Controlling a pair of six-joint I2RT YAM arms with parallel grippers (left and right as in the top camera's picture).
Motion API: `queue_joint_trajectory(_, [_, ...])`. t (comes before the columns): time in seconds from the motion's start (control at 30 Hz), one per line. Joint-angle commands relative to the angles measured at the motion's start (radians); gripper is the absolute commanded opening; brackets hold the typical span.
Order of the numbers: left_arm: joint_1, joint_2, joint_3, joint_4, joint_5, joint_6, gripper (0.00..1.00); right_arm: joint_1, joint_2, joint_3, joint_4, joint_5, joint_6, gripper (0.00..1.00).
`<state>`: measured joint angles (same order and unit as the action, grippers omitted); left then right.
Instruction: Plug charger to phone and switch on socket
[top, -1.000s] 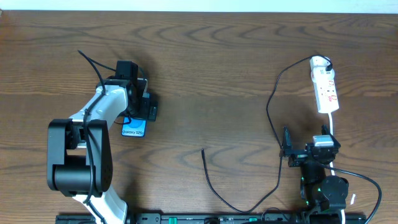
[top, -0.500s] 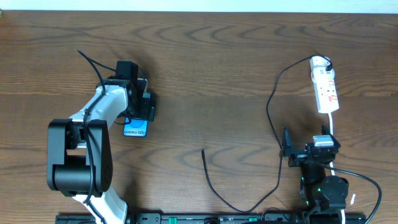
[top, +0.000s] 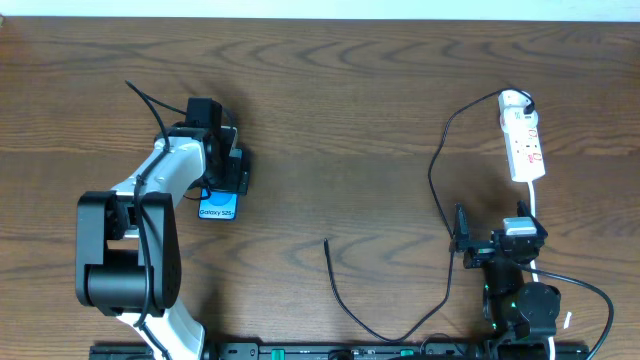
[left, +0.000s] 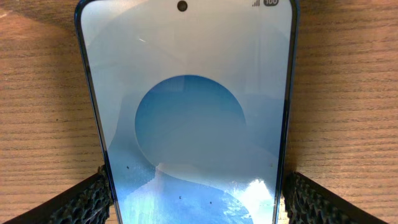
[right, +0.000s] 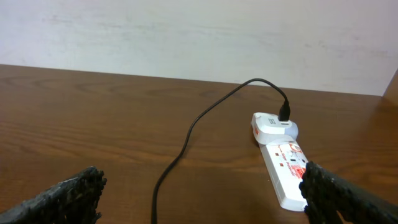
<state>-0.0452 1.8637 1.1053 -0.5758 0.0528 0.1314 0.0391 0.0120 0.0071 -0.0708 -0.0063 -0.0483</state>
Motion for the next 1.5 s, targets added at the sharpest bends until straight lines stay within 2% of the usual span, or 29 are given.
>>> queue_joint_trajectory(0.0, [0.002, 0.013, -0.005, -0.006, -0.013, -0.001, 0.86, 0.008, -0.005, -0.002, -0.005, 0.007, -0.012, 0.99])
queue_joint_trajectory(0.7, [0.002, 0.013, -0.030, 0.007, -0.013, -0.001, 0.86, 0.008, -0.005, -0.002, -0.005, 0.007, -0.012, 0.99])
queue_joint_trajectory(0.83, [0.002, 0.013, -0.030, 0.007, -0.013, -0.001, 0.81, 0.008, -0.005, -0.002, -0.005, 0.007, -0.012, 0.99])
queue_joint_trajectory(1.47, [0.002, 0.013, -0.030, 0.010, -0.013, -0.001, 0.80, 0.008, -0.005, -0.002, -0.005, 0.007, -0.012, 0.99])
